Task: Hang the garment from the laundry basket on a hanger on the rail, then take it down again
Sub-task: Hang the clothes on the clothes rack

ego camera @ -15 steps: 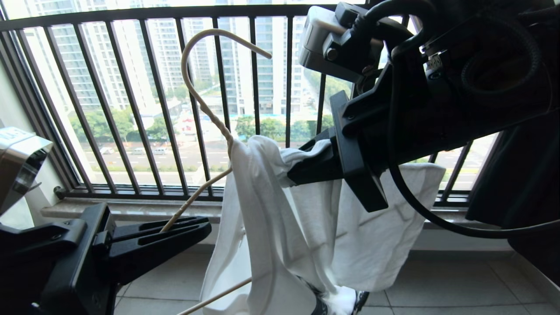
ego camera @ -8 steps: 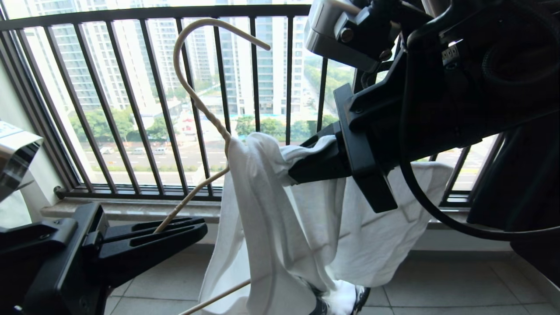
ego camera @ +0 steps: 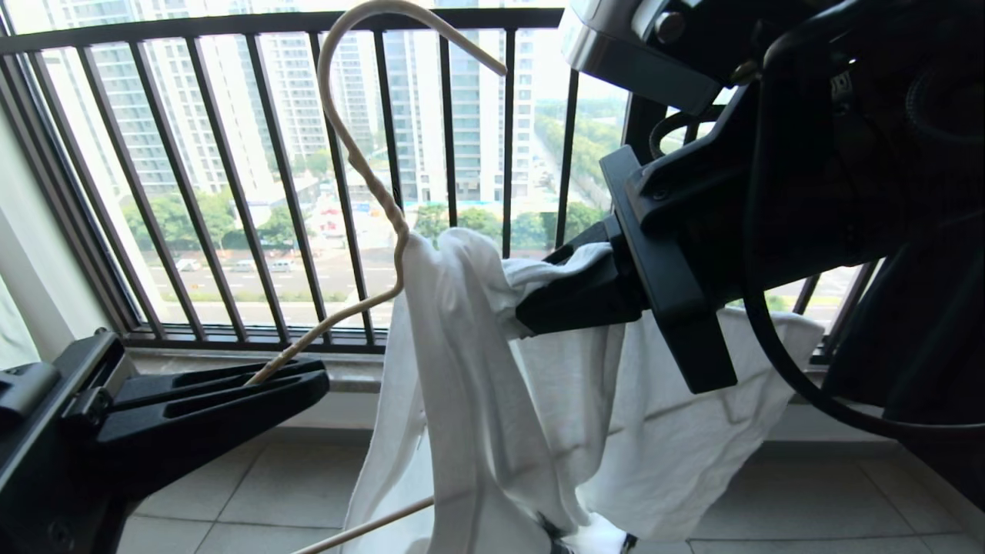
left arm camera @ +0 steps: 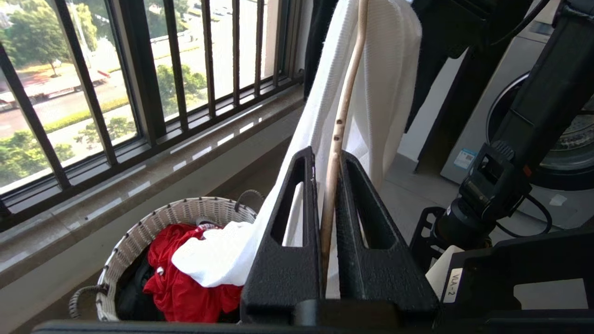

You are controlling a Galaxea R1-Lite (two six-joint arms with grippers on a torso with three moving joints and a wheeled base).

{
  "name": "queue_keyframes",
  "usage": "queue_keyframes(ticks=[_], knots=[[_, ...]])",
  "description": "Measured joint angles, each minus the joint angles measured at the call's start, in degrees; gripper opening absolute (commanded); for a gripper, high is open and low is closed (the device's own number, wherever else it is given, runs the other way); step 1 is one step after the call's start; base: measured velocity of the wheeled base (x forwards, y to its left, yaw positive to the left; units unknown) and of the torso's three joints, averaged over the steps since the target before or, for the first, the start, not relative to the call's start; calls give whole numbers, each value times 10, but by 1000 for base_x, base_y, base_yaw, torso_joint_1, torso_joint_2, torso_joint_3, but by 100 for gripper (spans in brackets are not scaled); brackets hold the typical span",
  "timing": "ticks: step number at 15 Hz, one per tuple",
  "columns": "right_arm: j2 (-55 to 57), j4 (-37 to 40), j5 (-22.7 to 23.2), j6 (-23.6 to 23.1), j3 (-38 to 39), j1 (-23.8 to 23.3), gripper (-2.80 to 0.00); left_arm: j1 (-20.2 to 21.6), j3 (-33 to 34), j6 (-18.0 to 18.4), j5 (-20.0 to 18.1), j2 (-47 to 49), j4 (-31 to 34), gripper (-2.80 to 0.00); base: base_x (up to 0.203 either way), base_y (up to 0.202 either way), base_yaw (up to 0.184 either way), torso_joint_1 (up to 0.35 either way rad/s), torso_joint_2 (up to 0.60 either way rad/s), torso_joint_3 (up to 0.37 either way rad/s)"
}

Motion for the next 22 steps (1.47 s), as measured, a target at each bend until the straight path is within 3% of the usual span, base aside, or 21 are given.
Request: queue_keyframes(ticks=[2,9,12,13,15,17,20,22], knots=[[-3,2,-1,0,0,-1,-280,2,-5,20,2,-8,30,0,0,0,0,0,0,0],[-8,1,-15,0,1,-8,-280,11,-32,21,8,-36,37,0,0,0,0,0,0,0],[-6,0,-21,4,3,-28,-280,21,-74,21,77,-54,38,0,0,0,0,0,0,0],[-5,-1,-26,8,3,-35,-280,22,-88,21,108,-55,38,-280,0,0,0,0,0,0],[-4,-2,-37,10,3,-44,-280,23,-111,21,139,-54,54,-280,0,0,0,0,0,0],[-4,-3,-44,17,2,-53,-280,24,-148,16,146,-51,122,-280,0,0,0,0,0,0],[-5,-4,-59,21,-4,-84,-280,24,-254,-16,151,-31,298,-280,0,0,0,0,0,0],[-5,-4,-61,22,-5,-105,-280,23,-336,-65,150,-7,425,-280,0,0,0,0,0,0]])
